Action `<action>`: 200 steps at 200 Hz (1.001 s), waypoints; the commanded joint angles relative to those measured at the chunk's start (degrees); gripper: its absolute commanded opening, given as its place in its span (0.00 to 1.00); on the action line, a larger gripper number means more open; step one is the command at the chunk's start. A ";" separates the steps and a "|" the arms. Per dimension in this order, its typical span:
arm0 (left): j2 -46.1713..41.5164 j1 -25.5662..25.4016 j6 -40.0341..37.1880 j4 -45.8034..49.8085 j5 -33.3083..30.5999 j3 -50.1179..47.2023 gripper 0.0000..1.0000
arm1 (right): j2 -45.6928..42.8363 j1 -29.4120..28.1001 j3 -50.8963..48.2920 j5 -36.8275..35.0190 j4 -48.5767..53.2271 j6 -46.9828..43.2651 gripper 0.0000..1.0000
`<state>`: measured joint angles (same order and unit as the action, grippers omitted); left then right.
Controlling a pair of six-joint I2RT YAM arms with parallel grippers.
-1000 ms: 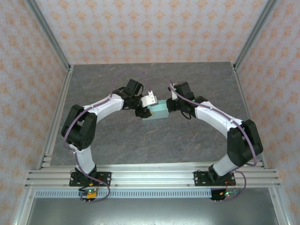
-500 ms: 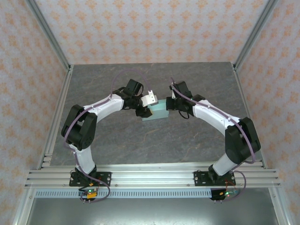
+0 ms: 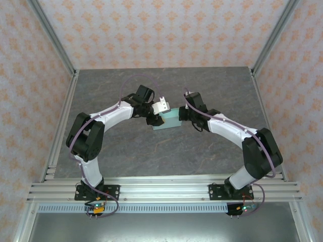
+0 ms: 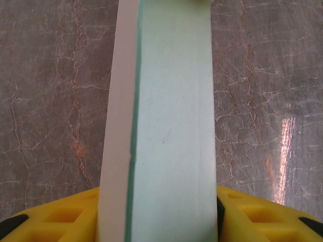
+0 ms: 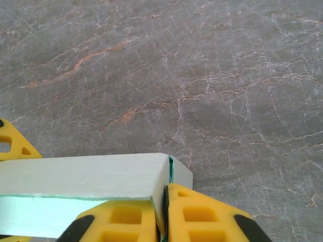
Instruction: Fold the paper box
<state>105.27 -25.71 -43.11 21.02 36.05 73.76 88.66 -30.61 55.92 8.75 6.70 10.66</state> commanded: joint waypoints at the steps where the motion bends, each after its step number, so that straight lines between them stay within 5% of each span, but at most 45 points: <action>1: -0.48 0.38 -0.74 -0.04 0.56 -0.40 0.50 | -0.52 -0.20 -2.22 0.15 1.36 -0.81 0.17; 46: -0.53 0.32 -1.44 0.27 0.50 -0.37 0.48 | -7.64 1.09 -6.52 6.79 -2.42 2.11 0.41; 83: -0.56 0.31 -2.93 1.43 1.60 0.15 0.49 | -13.38 1.71 -8.97 15.06 -2.09 -6.67 0.57; 116: -1.25 0.34 -5.27 2.81 4.54 -0.08 0.49 | -13.02 2.63 -6.95 16.93 2.99 -29.29 0.77; 147: -1.56 0.31 -5.62 3.72 6.37 -0.43 0.49 | -6.91 6.64 -1.08 21.46 9.56 -48.62 0.82; 173: -1.19 0.24 -6.85 5.02 6.29 0.25 0.48 | -3.80 9.67 4.60 32.15 29.66 -80.64 0.89; 200: -1.25 -0.11 -7.52 5.37 7.36 0.67 0.48 | -0.93 10.75 6.39 33.74 25.24 -83.27 0.88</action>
<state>105.27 -25.76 -48.56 24.43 40.77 73.65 85.54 -20.27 59.72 36.25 27.44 -56.51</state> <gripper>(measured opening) 0.483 0.888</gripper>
